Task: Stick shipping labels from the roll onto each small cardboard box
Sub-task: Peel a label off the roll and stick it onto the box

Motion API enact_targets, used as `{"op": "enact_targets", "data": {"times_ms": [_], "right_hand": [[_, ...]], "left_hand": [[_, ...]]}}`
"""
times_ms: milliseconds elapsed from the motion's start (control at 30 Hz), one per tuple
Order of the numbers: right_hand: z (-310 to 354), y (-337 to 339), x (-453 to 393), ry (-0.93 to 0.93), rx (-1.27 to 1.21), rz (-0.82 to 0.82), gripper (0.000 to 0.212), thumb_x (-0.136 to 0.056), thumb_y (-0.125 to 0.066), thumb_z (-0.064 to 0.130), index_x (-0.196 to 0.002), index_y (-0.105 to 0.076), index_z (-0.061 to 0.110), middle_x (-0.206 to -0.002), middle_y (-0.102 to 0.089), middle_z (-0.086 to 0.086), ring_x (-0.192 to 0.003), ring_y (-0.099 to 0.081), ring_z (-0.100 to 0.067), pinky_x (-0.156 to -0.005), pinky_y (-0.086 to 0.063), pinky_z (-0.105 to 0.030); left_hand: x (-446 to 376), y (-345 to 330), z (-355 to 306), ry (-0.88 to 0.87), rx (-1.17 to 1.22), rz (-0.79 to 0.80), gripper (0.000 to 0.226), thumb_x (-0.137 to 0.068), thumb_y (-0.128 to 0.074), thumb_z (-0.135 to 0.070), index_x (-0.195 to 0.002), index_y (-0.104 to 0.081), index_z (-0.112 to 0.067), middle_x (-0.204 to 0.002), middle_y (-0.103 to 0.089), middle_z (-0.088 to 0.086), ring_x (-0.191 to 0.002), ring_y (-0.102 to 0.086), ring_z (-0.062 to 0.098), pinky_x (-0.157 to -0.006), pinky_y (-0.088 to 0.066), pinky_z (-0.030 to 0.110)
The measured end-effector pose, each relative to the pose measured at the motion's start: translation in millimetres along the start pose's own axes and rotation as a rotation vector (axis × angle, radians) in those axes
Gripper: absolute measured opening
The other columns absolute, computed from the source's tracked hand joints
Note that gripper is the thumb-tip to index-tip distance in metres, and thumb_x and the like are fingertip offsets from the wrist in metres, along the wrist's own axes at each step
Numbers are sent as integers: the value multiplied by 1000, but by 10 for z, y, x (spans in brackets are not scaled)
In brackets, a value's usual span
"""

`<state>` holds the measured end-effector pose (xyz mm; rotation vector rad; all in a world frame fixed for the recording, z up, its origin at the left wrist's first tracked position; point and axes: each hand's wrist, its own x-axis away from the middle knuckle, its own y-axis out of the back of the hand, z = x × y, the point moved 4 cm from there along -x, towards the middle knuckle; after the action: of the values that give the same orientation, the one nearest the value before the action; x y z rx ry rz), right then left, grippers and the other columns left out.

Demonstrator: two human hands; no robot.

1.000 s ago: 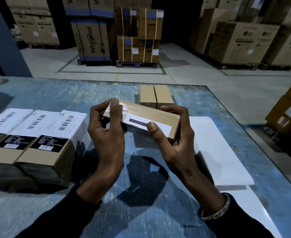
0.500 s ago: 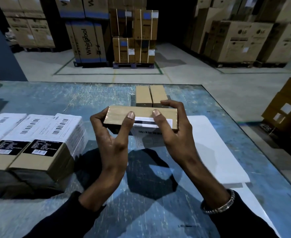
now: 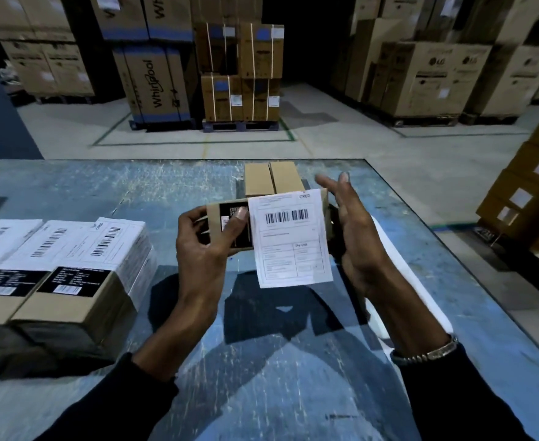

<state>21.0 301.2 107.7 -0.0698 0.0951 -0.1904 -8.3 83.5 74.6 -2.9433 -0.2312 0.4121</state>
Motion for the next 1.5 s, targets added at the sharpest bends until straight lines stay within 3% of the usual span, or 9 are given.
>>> {"op": "enact_targets", "data": {"times_ms": [100, 267, 433, 567, 700, 800, 1033, 1167, 1500], "right_hand": [[10, 3, -22, 36, 117, 117, 43, -104, -55, 61, -146, -51, 58, -156, -57, -3, -139, -58, -30, -114, -46, -60], [-34, 27, -27, -77, -10, 55, 29, -103, -67, 27, -131, -72, 28, -122, -79, -9, -118, -72, -37, -93, -54, -46], [-92, 144, 23, -251, -160, -79, 32, -95, -77, 27, -121, -78, 7, -103, -80, -11, -84, -73, -20, -59, -60, -27], [-109, 239, 18, -310, -184, -96, 24, -93, -80, 25, -108, -79, 7, -87, -76, -10, -62, -69, -13, -49, -54, -23], [-150, 299, -4, -361, -117, -63, 23, -91, -81, 31, -104, -79, 13, -86, -76, -8, -65, -71, -14, -52, -56, -25], [-165, 316, -23, -360, -61, 1, 30, -98, -71, 42, -106, -74, 14, -84, -74, -7, -68, -72, -16, -56, -57, -30], [-53, 351, -79, -198, 6, 213, 66, -92, -64, 70, -117, -78, 10, -122, -77, 7, -121, -67, -11, -121, -41, -54], [-59, 379, -31, -13, 43, 452, 80, -82, -89, 35, -152, -54, 18, -150, -63, -7, -142, -57, -27, -115, -48, -40], [-92, 367, -8, 37, 311, 401, 62, -71, -90, -3, -127, -72, 18, -117, -81, -1, -114, -75, -17, -97, -60, -30]], "left_hand": [[-14, -8, -20, 97, 88, -42, 58, -78, -85, -46, -121, -64, -15, -111, -78, 7, -94, -80, 23, -87, -66, 52], [-67, 3, 18, 39, -14, 31, 40, -92, -73, -56, -123, -69, -31, -129, -72, 6, -119, -71, 28, -101, -59, 54], [-46, -13, -99, -396, -406, 335, 72, -92, -60, -63, -155, -46, -32, -155, -46, -18, -145, -45, 15, -116, -44, 48], [-35, -59, -154, -779, -685, 507, 108, -75, -80, -73, -156, -46, -11, -165, -42, 8, -152, -38, 30, -125, -34, 47], [-19, -51, -239, -958, -747, 543, 82, -78, -94, -47, -142, -63, -6, -144, -65, 7, -133, -61, 26, -106, -53, 47], [-32, -6, -270, -868, -616, 559, 64, -76, -98, -31, -129, -70, -9, -124, -74, 1, -111, -72, 17, -88, -60, 38], [-211, 65, -131, -380, -334, 492, 59, -65, -103, -19, -114, -71, -10, -99, -76, -2, -88, -70, 6, -73, -55, 22], [-221, 71, -82, -210, -215, 568, 59, -62, -101, -6, -111, -69, -2, -97, -77, 9, -85, -72, 10, -74, -57, 21], [-277, 57, -5, -137, -354, 711, 56, -64, -99, -8, -114, -74, -14, -110, -79, -9, -103, -74, 7, -83, -56, 17]]}}
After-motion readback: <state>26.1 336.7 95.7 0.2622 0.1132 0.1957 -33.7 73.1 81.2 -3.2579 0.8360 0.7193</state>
